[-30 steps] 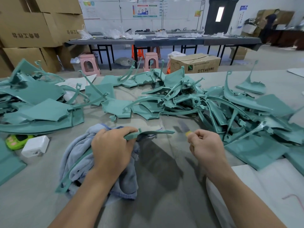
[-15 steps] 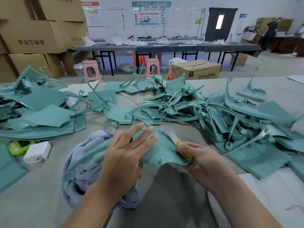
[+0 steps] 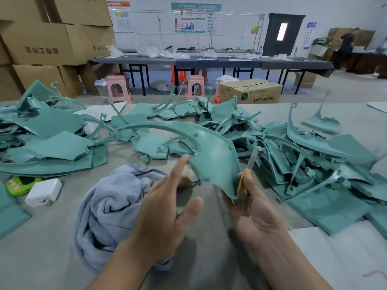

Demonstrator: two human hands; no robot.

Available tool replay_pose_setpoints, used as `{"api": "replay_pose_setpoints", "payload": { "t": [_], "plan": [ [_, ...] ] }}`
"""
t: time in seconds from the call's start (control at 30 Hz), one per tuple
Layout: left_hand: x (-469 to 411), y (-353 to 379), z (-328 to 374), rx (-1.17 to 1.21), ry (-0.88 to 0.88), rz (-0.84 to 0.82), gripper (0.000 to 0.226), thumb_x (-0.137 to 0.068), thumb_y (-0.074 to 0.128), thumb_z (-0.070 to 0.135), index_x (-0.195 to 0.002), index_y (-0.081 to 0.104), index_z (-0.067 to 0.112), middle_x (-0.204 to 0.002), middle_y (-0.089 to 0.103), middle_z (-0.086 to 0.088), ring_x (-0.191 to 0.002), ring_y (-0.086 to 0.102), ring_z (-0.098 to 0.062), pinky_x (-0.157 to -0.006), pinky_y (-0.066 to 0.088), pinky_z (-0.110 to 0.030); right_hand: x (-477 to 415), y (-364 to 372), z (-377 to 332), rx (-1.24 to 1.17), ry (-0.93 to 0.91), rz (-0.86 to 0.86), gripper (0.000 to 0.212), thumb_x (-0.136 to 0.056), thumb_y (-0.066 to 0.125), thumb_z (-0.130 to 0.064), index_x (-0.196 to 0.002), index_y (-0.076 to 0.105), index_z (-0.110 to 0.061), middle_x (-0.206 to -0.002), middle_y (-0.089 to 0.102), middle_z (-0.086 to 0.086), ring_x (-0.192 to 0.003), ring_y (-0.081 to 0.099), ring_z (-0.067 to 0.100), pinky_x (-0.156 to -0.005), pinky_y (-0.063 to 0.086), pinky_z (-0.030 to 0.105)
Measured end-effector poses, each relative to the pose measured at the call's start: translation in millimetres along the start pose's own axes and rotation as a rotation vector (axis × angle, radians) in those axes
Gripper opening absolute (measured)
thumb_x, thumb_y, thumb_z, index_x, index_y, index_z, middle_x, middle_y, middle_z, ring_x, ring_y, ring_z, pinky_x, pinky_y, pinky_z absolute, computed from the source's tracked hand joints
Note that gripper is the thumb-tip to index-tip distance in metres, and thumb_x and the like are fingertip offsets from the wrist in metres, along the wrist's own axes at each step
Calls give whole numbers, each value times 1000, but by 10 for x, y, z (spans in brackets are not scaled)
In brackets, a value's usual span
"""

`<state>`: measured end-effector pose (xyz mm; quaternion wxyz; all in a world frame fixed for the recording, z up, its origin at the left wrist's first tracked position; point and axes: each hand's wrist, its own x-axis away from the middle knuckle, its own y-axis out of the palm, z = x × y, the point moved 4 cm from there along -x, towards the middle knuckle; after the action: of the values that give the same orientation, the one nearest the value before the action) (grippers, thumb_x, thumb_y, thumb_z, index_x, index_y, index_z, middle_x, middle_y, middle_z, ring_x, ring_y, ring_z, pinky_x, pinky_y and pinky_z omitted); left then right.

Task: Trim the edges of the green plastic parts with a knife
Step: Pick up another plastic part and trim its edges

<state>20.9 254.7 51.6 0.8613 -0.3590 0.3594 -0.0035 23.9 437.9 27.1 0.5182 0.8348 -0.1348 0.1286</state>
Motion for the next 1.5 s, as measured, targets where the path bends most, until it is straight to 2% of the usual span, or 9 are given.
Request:
{"api": "replay_pose_setpoints", "payload": {
  "t": [0.1, 0.23, 0.37, 0.47, 0.63, 0.93, 1.13, 1.3, 1.5],
  "plan": [
    [-20, 68, -201, 113, -220, -34, 84, -93, 43, 73, -160, 3, 41, -59, 58, 10, -48, 50, -8, -46, 29, -16, 1, -16, 108, 188, 35, -33, 28, -74, 70, -23, -97, 74, -8, -100, 78, 12, -89, 75, 23, -89, 58, 43],
    [-45, 106, -360, 37, -489, 32, 89, -95, 65, 36, -159, 5, 41, -115, 72, 2, -83, 64, -1, -68, 42, -9, 23, -22, 234, 359, 180, -78, 23, -77, 70, -18, -89, 79, -1, -111, 74, 23, -97, 76, 32, -90, 56, 45],
    [-51, 62, -337, 30, -442, 80, 80, -84, 70, 10, -151, 35, 36, -133, 60, 11, -107, 66, -10, -96, 53, -33, 19, -5, 263, 370, 243, -108, 26, -81, 66, -12, -97, 71, 8, -114, 71, 29, -106, 72, 40, -89, 57, 49],
    [-56, 86, -198, 9, -224, -174, 79, -65, 61, 11, -138, 56, 39, -154, 39, 23, -144, 30, 6, -118, 23, -16, -20, -45, 268, 371, 216, -91, 44, -80, 67, -12, -118, 67, 11, -116, 71, 28, -110, 71, 38, -90, 59, 47],
    [21, 271, -154, -302, -135, -329, 102, -73, 54, 21, -158, 2, 44, -166, -14, 22, -149, -19, 5, -116, -12, -17, -50, -44, 274, 408, 240, -152, 46, -83, 66, -13, -123, 66, 9, -119, 71, 24, -114, 70, 36, -97, 56, 47],
    [8, 172, -162, -141, -2, -85, 73, -89, 67, 3, -152, 43, 30, -163, 29, 14, -152, 11, 2, -120, 7, -12, -33, -27, 68, 484, 144, -215, 20, -83, 67, -21, -92, 74, -5, -116, 73, 19, -104, 73, 29, -87, 56, 39],
    [6, 49, -213, -20, -46, 88, 67, -79, 75, -11, -136, 62, 23, -149, 48, 12, -146, 29, 2, -119, 23, -15, 98, 66, -158, 977, -335, -203, 15, -90, 70, -11, -81, 79, -2, -85, 76, 18, -70, 63, 21, -71, 55, 30],
    [-7, -5, -251, 120, -92, 172, 58, -74, 63, -6, -125, 70, 21, -140, 53, 20, -141, 38, 5, -116, 27, -14, 181, 112, 58, 1229, -282, -393, 10, -88, 77, -12, -81, 81, -6, -78, 71, 21, -70, 59, 13, -68, 46, 26],
    [3, 22, -310, 137, -66, 148, 60, -76, 74, -14, -123, 69, 22, -137, 54, 19, -138, 43, 2, -116, 31, -17, 27, -87, -326, 1317, -677, 165, 25, -92, 74, -26, -68, 78, -23, -65, 72, 0, -54, 57, 9, -56, 47, 33]
  ]
}}
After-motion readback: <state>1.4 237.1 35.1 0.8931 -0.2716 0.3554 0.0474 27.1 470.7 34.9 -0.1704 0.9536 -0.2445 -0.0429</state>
